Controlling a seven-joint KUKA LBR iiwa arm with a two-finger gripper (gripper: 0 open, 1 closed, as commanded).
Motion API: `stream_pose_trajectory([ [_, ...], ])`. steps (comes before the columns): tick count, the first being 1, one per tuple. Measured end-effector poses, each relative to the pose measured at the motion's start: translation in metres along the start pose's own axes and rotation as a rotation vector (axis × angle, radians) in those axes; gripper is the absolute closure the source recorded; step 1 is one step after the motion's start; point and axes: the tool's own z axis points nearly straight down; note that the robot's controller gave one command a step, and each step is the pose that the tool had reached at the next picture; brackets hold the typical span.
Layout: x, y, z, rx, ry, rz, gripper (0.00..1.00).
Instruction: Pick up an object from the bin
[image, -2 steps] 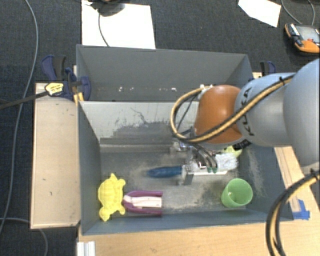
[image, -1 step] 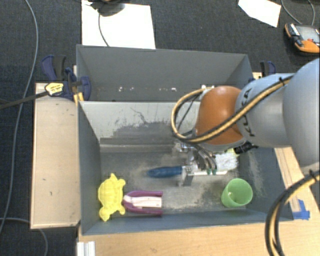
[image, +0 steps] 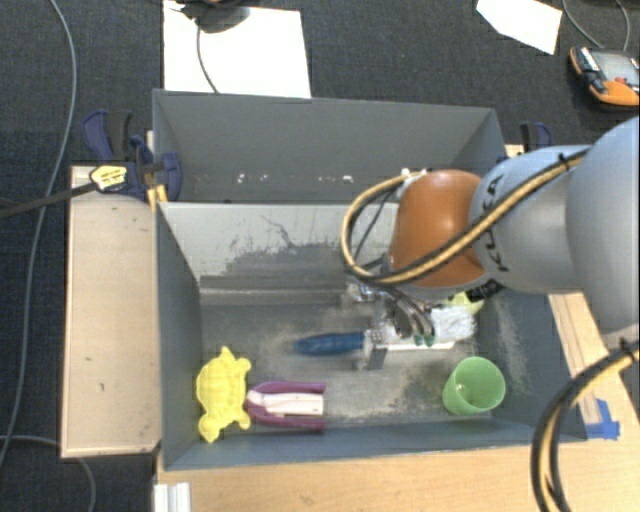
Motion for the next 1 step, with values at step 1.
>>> stream_pose_trajectory([
  [1,0.003,-0.001,0.0,-0.002,0.006,0.045,1.0],
])
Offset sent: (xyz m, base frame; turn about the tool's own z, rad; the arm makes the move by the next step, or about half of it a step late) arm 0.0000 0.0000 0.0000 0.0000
